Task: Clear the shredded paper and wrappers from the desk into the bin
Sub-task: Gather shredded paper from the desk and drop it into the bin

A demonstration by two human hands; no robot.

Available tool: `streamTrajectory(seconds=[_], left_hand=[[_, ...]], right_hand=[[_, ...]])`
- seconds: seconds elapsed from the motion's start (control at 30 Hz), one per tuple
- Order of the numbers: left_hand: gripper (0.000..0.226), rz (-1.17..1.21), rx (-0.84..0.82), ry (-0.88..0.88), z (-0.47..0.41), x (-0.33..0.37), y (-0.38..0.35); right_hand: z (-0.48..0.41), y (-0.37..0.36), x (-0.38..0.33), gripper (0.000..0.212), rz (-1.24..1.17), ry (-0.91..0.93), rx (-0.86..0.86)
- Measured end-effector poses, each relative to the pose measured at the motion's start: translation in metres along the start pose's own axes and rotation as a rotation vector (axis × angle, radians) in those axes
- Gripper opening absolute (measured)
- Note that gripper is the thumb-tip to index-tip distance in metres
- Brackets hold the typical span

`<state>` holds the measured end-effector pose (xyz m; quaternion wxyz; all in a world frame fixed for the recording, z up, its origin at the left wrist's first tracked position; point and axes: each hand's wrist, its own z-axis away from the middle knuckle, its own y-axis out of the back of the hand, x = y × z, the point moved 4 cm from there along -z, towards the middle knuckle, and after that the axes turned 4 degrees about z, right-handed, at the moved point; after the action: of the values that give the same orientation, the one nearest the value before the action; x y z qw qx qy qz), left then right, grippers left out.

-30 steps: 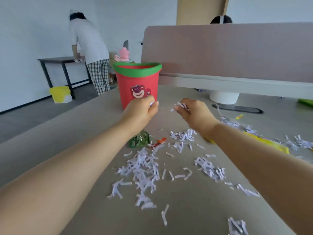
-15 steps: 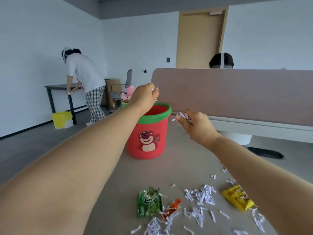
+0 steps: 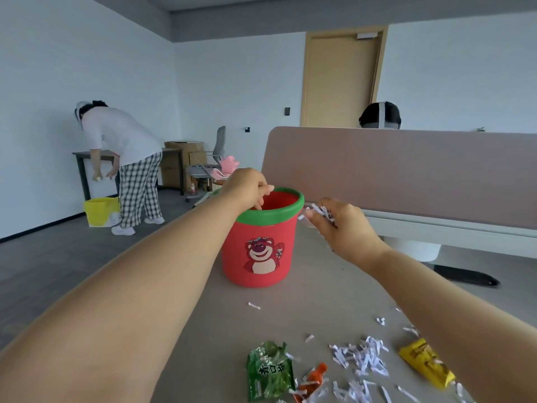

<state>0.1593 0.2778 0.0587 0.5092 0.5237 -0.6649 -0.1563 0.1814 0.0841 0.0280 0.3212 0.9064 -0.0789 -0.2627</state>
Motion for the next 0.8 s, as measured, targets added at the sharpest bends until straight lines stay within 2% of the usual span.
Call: streamTrajectory(seconds=[0.07, 0.2, 0.27, 0.37, 0.43, 0.63, 0.7, 0.8], left_hand=[[0.030, -0.019, -0.048, -0.013, 0.003, -0.001, 0.002], [0.058, -0.104, -0.144, 0.012, 0.017, -0.004, 0.011], [0.065, -0.188, -0.172, -0.003, 0.026, -0.009, 0.014], [0.053, -0.370, -0.256, -0.075, 0.042, -0.020, 0.015], [0.039, -0.396, -0.260, -0.141, 0.052, -0.025, 0.015], [0.036, -0.314, -0.108, -0.290, 0.086, -0.018, 0.019], [0.036, -0.319, -0.097, -0.299, 0.096, -0.014, 0.023], [0.038, -0.414, -0.065, -0.313, 0.104, -0.012, 0.026]], right_hand=[[-0.002, 0.001, -0.002, 0.037, 0.002, -0.005, -0.005], [-0.004, -0.001, -0.006, 0.042, -0.004, -0.004, 0.005], [-0.004, -0.004, -0.008, 0.042, -0.017, -0.007, -0.008], [-0.006, -0.005, -0.015, 0.044, -0.050, -0.011, 0.006], [-0.011, -0.004, -0.025, 0.045, -0.057, 0.001, 0.019], [-0.064, -0.014, -0.063, 0.037, -0.083, 0.061, 0.027], [-0.078, -0.032, -0.067, 0.031, -0.019, 0.040, -0.068], [-0.090, -0.066, -0.061, 0.037, 0.138, -0.025, -0.332]])
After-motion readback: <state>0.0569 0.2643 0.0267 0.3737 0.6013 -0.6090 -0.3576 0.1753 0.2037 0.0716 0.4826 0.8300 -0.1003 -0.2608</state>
